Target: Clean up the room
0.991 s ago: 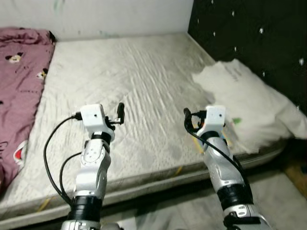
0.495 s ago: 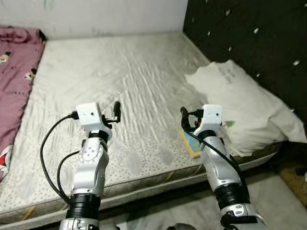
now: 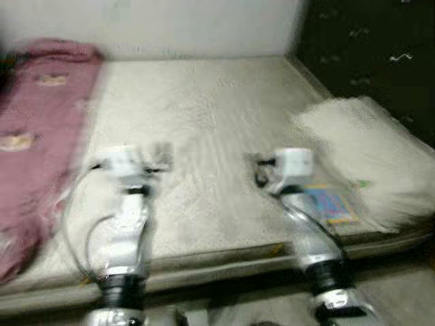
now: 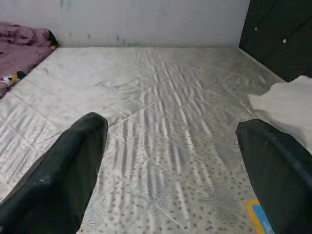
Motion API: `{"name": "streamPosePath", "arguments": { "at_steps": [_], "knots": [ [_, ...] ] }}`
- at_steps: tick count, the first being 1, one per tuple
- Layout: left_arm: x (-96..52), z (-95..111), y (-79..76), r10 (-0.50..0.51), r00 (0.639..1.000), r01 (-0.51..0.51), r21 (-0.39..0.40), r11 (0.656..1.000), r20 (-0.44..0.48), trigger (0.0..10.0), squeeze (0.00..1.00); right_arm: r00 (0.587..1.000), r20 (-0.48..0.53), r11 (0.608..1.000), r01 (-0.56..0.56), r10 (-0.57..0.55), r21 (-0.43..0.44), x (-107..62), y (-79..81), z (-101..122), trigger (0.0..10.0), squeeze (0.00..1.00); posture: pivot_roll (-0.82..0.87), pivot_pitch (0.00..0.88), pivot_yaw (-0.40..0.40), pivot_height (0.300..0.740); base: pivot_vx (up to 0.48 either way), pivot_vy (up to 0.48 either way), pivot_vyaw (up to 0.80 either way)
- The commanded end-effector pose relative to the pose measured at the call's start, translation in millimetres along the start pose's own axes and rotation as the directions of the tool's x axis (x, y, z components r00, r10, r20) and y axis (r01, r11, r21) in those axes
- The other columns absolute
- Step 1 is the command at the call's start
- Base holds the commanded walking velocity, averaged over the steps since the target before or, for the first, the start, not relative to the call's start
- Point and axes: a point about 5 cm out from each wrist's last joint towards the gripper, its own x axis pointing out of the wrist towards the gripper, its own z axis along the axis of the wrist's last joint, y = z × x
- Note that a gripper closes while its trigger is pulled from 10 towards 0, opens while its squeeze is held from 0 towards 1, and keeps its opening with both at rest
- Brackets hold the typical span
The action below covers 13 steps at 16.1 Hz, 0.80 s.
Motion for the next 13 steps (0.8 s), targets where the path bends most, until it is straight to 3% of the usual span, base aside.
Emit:
{"name": "streamPosePath", "arguments": {
  "at_steps": [1, 13],
  "knots": [
    [0.5, 3.0, 10.7, 0.024, 1.000, -0.024, 0.020, 1.000, 0.002, 10.0, 0.00, 1.000, 0.007, 1.000, -0.022, 0.022, 0.019, 1.4, 10.7, 2.6, 10.0, 0.00, 0.06, 0.000, -0.032, 0.740, 0.000, 0.480, 0.00],
    [0.9, 2.6, 8.9, 0.013, 1.000, -0.013, 0.013, 1.000, -0.004, 10.0, 0.00, 1.000, -0.005, 0.999, -0.024, 0.024, 0.023, 2.4, 10.1, 1.6, 10.0, 0.00, 0.06, 0.000, -0.033, 0.740, 0.000, 0.480, 0.00]
  ]
}}
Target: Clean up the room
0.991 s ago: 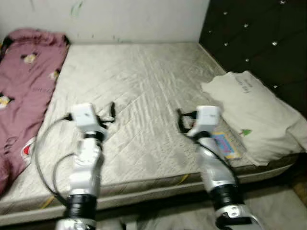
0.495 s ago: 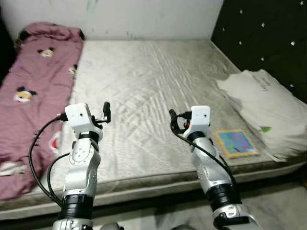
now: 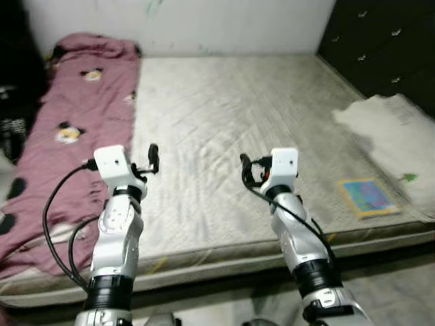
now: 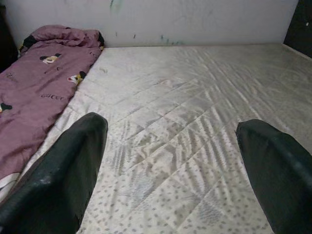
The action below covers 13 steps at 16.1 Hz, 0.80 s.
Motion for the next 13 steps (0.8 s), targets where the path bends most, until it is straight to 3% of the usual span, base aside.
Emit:
{"name": "streamPosePath", "arguments": {
  "at_steps": [1, 13],
  "knots": [
    [0.6, -0.9, -10.2, -0.027, 1.000, 0.027, -0.012, 1.000, -0.007, 10.0, 0.00, 0.999, -0.008, 0.999, 0.035, -0.035, 0.000, -1.4, -11.9, -1.1, 10.0, 0.00, 0.06, 0.000, -0.033, 0.740, 0.000, 0.480, 0.00],
    [1.5, -0.5, -12.8, -0.048, 0.999, 0.047, -0.027, 0.999, -0.009, 10.0, 0.00, 1.000, -0.002, 0.999, 0.031, -0.031, -0.008, -0.2, -11.5, 0.1, 10.0, 0.00, 0.05, 0.000, -0.034, 0.740, 0.000, 0.480, 0.00]
  ]
}}
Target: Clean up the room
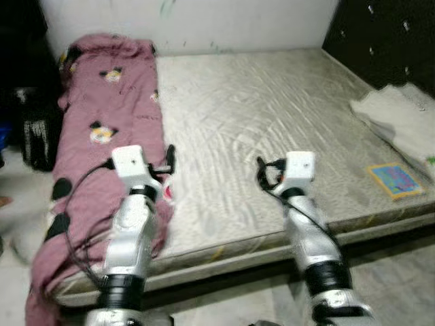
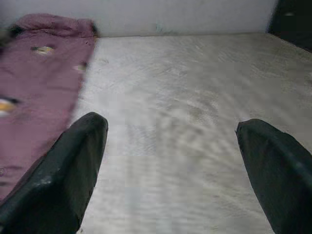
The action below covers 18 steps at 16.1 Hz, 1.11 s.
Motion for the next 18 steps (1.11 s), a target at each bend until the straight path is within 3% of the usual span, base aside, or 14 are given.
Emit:
{"name": "streamPosePath", "arguments": {
  "at_steps": [1, 12, 18],
  "knots": [
    [2.9, 3.4, -6.5, -0.028, 1.000, 0.028, -0.005, 1.000, 0.009, 10.0, 0.00, 1.000, 0.019, 1.000, 0.000, 0.000, -0.019, 2.2, -3.0, 6.1, 10.0, 0.00, 0.05, 0.000, -0.032, 0.740, 0.000, 0.480, 0.00],
    [4.4, 5.2, -7.0, -0.014, 1.000, 0.014, 0.009, 1.000, 0.027, 10.0, 0.00, 1.000, 0.025, 1.000, 0.008, -0.007, -0.018, 5.0, -4.8, 7.8, 10.0, 0.00, 0.05, 0.000, -0.036, 0.740, 0.000, 0.480, 0.00],
    [8.3, 6.8, -1.0, 0.041, 0.999, -0.042, 0.130, 0.991, 0.008, 10.0, 0.00, 0.999, 0.031, 1.000, 0.011, -0.010, -0.019, 6.1, -4.9, 8.6, 10.0, 0.00, 0.05, 0.000, -0.033, 0.740, 0.000, 0.000, 0.00]
  ]
}}
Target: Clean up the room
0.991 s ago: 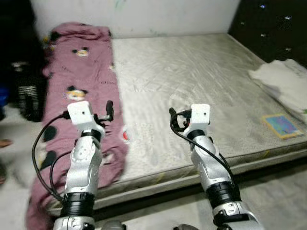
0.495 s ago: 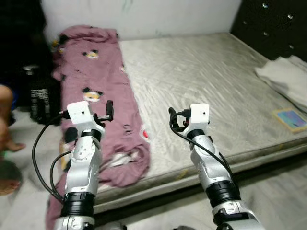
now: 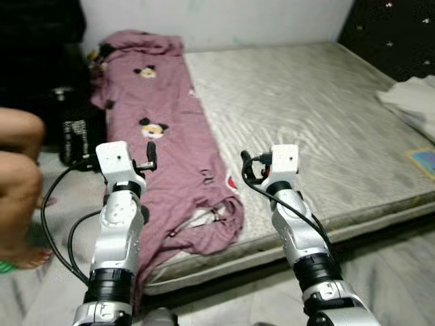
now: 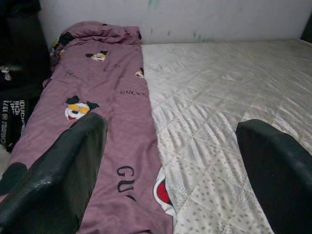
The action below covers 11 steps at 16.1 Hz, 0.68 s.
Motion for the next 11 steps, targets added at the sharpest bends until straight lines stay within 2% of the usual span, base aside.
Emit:
{"name": "streamPosePath", "arguments": {
  "at_steps": [1, 2, 3, 6, 7, 9, 11],
  "knots": [
    [-2.1, 6, -8.6, -0.096, 0.994, 0.094, 0.047, 0.994, 0.042, 10.0, 0.00, 0.999, 0.013, 0.999, 0.032, -0.032, 0.004, 0.5, -9.0, 3, 10.0, 0.00, 0.05, 0.000, -0.031, 0.740, 0.000, 0.000, 0.00],
    [-4.6, 5, -2.5, -0.089, 0.995, 0.086, 0.073, 0.994, 0.047, 10.0, 0.00, 0.999, 0.019, 0.999, 0.034, -0.034, 0.003, 0.4, -9.3, 4, 10.0, 0.00, 0.04, 0.000, -0.029, 0.740, 0.000, 0.000, 0.00],
    [-8.3, 6, 10.0, -0.039, 0.998, 0.032, 0.115, 0.993, 0.058, 10.0, 0.00, 0.998, 0.049, 0.999, 0.046, -0.046, 0.006, -0.7, -11.6, 9, 10.0, 0.00, 0.04, 0.000, -0.026, 0.740, 0.000, 0.000, 0.00],
    [-14.9, 5, 19.5, -0.026, 0.998, 0.018, 0.127, 0.992, 0.059, 10.0, 0.00, 0.995, 0.075, 0.998, 0.060, -0.061, 0.013, -3.4, -14.9, 14, 10.0, 0.00, 0.05, 0.000, -0.022, 0.740, 0.000, 0.000, 0.00],
    [-25.5, 3, 26.7, -0.022, 0.998, 0.014, 0.137, 0.991, 0.058, 10.0, 0.00, 0.992, 0.097, 0.997, 0.077, -0.079, 0.027, -8.9, -19.7, 20, 10.0, 0.00, 0.05, 0.000, -0.020, 0.740, 0.000, 0.000, 0.00],
    [-35.2, -3, 26.2, -0.010, 1.000, 0.005, 0.167, 0.986, 0.029, 10.0, 0.00, 0.989, 0.111, 0.993, 0.093, -0.101, 0.071, -17.3, -24.1, 22, 10.0, 0.00, 0.04, 0.000, -0.022, 0.740, 0.000, 0.000, 0.00],
    [-36.0, -3, 22.8, -0.069, 0.997, 0.067, 0.089, 0.994, 0.025, 10.0, 0.00, 0.992, 0.077, 0.995, 0.093, -0.096, 0.043, -20.6, -24.3, 12, 10.0, 0.00, 0.05, 0.010, -0.025, 0.740, 0.000, 0.000, 0.00]
  ]
}}
